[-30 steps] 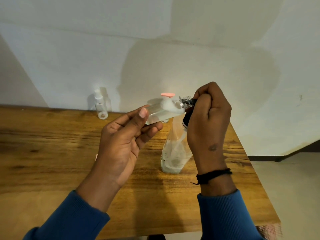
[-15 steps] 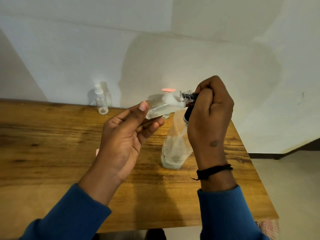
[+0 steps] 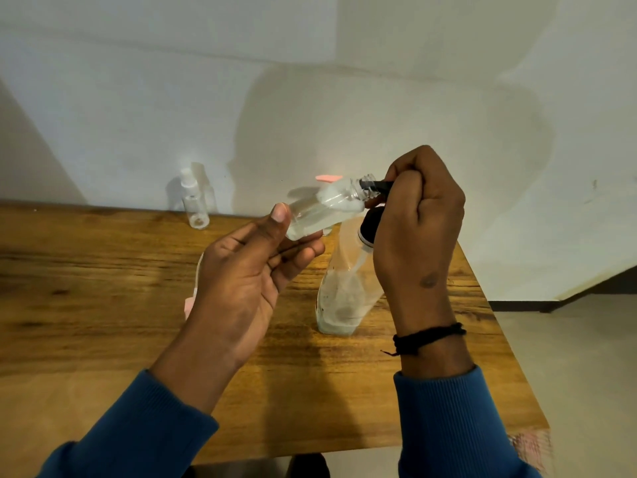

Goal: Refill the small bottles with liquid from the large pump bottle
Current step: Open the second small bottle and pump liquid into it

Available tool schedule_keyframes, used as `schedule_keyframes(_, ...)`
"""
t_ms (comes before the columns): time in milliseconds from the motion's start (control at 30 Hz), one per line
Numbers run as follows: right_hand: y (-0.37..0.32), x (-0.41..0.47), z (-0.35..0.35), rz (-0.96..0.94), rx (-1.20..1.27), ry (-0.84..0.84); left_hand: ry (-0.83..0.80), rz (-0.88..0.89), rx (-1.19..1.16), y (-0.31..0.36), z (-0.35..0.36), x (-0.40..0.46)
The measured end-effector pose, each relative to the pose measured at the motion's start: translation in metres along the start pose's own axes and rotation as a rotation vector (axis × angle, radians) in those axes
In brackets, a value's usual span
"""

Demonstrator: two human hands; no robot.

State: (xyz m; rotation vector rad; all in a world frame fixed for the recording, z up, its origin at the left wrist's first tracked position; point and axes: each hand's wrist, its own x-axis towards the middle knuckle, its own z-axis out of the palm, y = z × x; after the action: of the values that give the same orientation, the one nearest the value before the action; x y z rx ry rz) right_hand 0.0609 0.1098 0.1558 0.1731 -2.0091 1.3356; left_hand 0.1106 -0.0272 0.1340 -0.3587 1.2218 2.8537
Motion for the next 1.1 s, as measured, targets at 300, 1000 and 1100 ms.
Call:
schedule_keyframes(300,0.0003,0.0005,0.0004,0.006,0.034,-0.012,0.003,0.003,-0.012,0.0012,0.0007,-0.0003)
schedule_keyframes(1000,-0.0024,0.0001,0.0021,0.013,0.032,-0.010,0.025,0.015,-0.017,-0.0006,0.0011,-0.0013)
schedule_keyframes(1100,-0.0021,-0.0016,0.0033,0.023,0.038,-0.024,0.021,0.017,-0.027,0.0000,0.0005,-0.0015)
